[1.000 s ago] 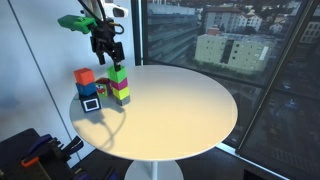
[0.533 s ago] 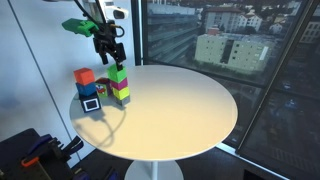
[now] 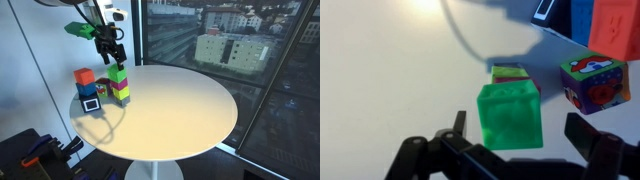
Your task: Take the green block off the stack and place it on the table
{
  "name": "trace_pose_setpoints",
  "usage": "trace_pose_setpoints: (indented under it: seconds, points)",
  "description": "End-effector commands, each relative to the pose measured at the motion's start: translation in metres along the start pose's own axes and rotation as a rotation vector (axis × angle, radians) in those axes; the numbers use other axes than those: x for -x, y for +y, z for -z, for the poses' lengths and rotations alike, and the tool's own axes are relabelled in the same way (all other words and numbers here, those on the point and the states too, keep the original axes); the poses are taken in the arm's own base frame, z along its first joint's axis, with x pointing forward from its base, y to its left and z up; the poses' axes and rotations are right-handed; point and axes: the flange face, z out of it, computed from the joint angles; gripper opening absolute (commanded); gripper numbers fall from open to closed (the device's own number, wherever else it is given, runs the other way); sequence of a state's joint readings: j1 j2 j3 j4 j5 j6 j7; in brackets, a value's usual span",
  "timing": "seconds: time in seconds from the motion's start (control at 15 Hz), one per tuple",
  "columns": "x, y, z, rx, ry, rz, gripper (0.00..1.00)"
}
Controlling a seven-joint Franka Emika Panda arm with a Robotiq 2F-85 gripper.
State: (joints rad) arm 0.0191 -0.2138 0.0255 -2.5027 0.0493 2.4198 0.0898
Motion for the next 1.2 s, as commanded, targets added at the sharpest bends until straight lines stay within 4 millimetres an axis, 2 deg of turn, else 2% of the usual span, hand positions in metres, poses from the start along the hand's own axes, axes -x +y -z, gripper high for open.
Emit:
trace_pose_setpoints:
  seconds: [0.0,0.6,0.67,0.73,1.0,1.13]
  points:
    - [-0.007,-0.004,-0.001,0.008,0.025,-0.017,1.0]
    - [-0.008,-0.002,-0.012,0.032,0.021,-0.002,1.0]
    - [-0.008,-0.002,-0.014,0.035,0.019,-0.002,0.91]
    - [-0.008,-0.002,-0.015,0.038,0.018,-0.001,0.75]
    - [-0.008,-0.003,-0.017,0.048,0.008,-0.015,0.4]
    - [-0.008,-0.002,-0.015,0.043,0.008,-0.026,0.33]
